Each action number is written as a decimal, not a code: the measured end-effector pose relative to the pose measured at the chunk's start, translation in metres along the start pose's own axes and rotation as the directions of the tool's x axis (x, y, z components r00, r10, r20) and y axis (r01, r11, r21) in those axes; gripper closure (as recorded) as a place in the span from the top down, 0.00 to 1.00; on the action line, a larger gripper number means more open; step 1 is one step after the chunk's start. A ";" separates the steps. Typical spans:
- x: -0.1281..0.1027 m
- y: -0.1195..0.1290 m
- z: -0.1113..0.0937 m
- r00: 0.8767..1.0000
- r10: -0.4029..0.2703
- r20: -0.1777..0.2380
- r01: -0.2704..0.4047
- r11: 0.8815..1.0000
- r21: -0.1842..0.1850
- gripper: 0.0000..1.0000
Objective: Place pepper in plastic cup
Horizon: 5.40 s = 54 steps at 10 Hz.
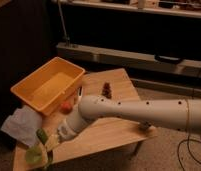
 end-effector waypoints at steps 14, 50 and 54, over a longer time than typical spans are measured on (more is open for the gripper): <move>-0.083 -0.001 0.081 0.854 -0.460 0.244 0.491 0.867 -0.084 0.00; -0.047 -0.035 0.119 0.764 -0.584 0.274 0.630 0.766 -0.127 0.00; -0.052 -0.030 0.128 0.780 -0.572 0.254 0.614 0.778 -0.134 0.30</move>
